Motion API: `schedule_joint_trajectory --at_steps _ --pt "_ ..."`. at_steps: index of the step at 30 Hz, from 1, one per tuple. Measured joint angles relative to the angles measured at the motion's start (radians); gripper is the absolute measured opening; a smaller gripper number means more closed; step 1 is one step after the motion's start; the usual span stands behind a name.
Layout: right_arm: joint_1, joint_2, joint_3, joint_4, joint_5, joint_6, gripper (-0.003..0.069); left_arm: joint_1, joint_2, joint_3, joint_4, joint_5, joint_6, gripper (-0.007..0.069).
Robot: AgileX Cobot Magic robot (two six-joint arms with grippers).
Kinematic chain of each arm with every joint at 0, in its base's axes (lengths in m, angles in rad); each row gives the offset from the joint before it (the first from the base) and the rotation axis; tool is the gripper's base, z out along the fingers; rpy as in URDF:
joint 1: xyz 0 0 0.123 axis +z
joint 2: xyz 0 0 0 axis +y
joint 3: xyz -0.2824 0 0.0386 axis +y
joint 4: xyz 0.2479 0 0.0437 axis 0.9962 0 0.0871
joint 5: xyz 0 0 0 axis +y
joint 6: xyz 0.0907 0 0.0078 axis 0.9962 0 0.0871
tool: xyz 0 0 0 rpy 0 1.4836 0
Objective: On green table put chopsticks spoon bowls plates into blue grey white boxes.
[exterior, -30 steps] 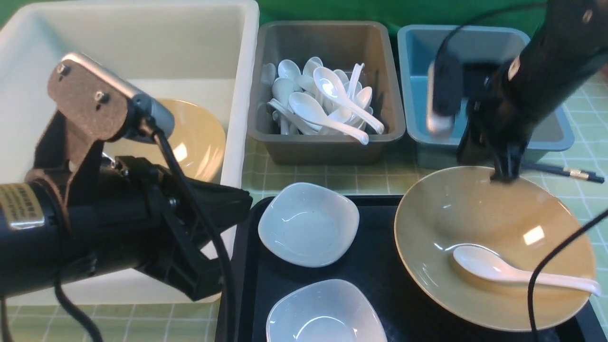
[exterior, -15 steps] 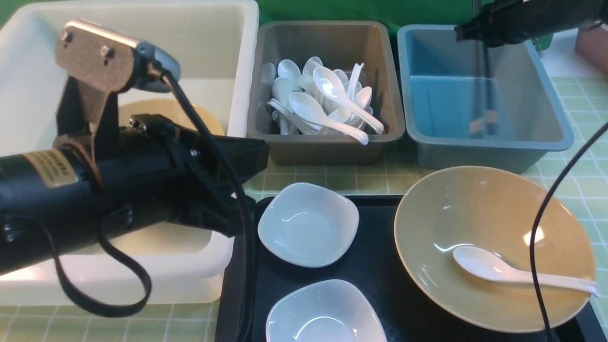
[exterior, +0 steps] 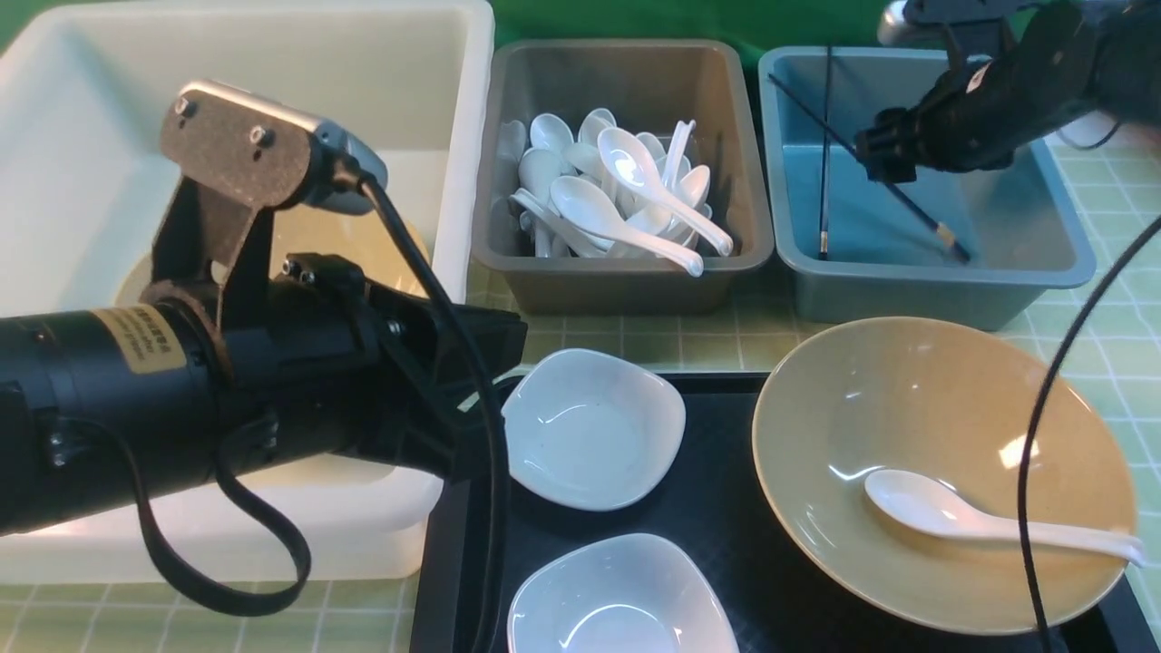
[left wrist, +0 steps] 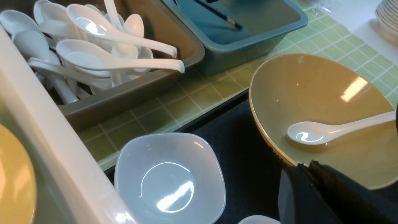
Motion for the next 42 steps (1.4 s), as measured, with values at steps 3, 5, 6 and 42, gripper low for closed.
schedule_joint_trajectory --at_steps 3,5,6,42 --pt "0.000 -0.085 0.000 0.000 0.104 -0.075 0.0524 0.000 0.000 0.000 0.000 0.012 0.000 -0.0001" --pt "-0.001 -0.188 0.000 0.000 0.240 -0.164 0.0526 0.000 0.000 0.000 0.000 0.033 0.000 -0.0001" --pt "-0.001 -0.232 0.000 0.000 0.287 -0.190 0.0527 0.000 0.000 0.000 0.000 0.047 0.000 -0.0001" --pt "0.260 -0.336 0.563 -0.162 0.670 -0.538 0.0524 0.000 0.077 -0.238 0.004 0.389 0.126 -0.0001"
